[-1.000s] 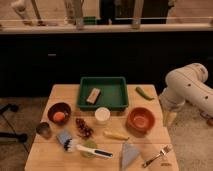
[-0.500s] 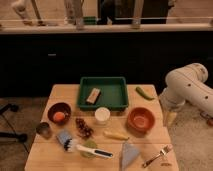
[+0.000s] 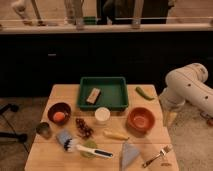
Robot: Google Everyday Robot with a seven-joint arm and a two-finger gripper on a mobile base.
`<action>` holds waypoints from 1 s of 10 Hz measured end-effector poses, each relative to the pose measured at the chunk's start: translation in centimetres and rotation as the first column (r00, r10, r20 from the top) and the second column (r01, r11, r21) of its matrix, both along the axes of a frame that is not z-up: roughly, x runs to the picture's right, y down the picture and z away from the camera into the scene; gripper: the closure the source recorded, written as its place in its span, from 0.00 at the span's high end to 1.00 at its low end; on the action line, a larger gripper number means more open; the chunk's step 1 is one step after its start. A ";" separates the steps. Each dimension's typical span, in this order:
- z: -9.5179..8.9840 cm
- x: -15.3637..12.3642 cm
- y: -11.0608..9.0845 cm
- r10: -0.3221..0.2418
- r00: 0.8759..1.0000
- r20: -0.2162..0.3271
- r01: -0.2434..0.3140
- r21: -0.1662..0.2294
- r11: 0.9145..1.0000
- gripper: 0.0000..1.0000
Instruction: Place banana in metal cup
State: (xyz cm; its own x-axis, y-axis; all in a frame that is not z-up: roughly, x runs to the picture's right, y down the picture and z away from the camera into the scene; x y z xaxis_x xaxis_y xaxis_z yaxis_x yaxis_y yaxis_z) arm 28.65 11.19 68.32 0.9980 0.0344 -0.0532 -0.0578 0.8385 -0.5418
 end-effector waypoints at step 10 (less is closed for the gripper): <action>-0.6 -7.1 2.7 0.258 0.959 0.120 -0.258 -0.015 0.966 0.80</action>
State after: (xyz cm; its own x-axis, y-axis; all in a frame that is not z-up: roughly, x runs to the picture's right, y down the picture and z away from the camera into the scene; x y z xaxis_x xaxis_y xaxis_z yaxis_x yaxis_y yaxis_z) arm 21.50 13.86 67.75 0.9542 0.2917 0.0663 -0.2071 0.8041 -0.5573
